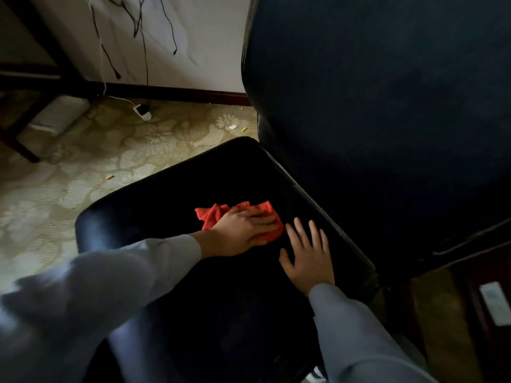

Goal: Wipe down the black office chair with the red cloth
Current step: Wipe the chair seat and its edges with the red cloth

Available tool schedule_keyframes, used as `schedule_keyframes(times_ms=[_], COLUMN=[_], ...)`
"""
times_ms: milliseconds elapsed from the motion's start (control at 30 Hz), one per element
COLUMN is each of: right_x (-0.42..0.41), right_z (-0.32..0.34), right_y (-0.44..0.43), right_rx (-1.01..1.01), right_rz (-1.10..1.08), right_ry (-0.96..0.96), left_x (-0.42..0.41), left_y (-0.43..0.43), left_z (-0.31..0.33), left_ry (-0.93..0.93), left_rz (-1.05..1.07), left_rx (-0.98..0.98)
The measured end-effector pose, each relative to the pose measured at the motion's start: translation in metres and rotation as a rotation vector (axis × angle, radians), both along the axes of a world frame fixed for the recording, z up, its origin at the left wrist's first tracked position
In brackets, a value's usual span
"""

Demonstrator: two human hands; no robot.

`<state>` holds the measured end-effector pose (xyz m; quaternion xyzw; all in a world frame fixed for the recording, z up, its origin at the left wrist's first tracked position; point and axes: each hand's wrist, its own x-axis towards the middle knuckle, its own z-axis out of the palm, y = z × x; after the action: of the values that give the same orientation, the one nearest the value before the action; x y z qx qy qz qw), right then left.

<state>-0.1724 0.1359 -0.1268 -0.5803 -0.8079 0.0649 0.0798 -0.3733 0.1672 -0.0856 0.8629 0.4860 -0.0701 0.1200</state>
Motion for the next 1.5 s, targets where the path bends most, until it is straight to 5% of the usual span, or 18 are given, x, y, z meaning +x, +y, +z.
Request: schedule_keyframes(times_ms=[267, 467, 667, 1167, 1500], right_x=[-0.001, -0.001, -0.001, -0.005, -0.005], right_z=[0.002, 0.0, -0.003, -0.001, 0.0], right_y=[-0.006, -0.007, -0.006, -0.007, -0.01], right_rx=[-0.014, -0.004, 0.023, 0.036, 0.025], right_rz=[-0.035, -0.033, -0.033, -0.044, -0.055], right_ry=[0.031, 0.004, 0.021, -0.035, -0.063], left_x=[-0.026, -0.017, -0.013, 0.009, 0.05], left_y=[0.016, 0.093, 0.158, 0.179, 0.124], left_z=[-0.012, 0.014, 0.013, 0.0, -0.008], left_ry=[-0.027, -0.282, -0.307, -0.128, -0.073], left_rz=[-0.156, 0.539, 0.813, 0.586, 0.333], left_rx=[0.258, 0.305, 0.178, 0.061, 0.15])
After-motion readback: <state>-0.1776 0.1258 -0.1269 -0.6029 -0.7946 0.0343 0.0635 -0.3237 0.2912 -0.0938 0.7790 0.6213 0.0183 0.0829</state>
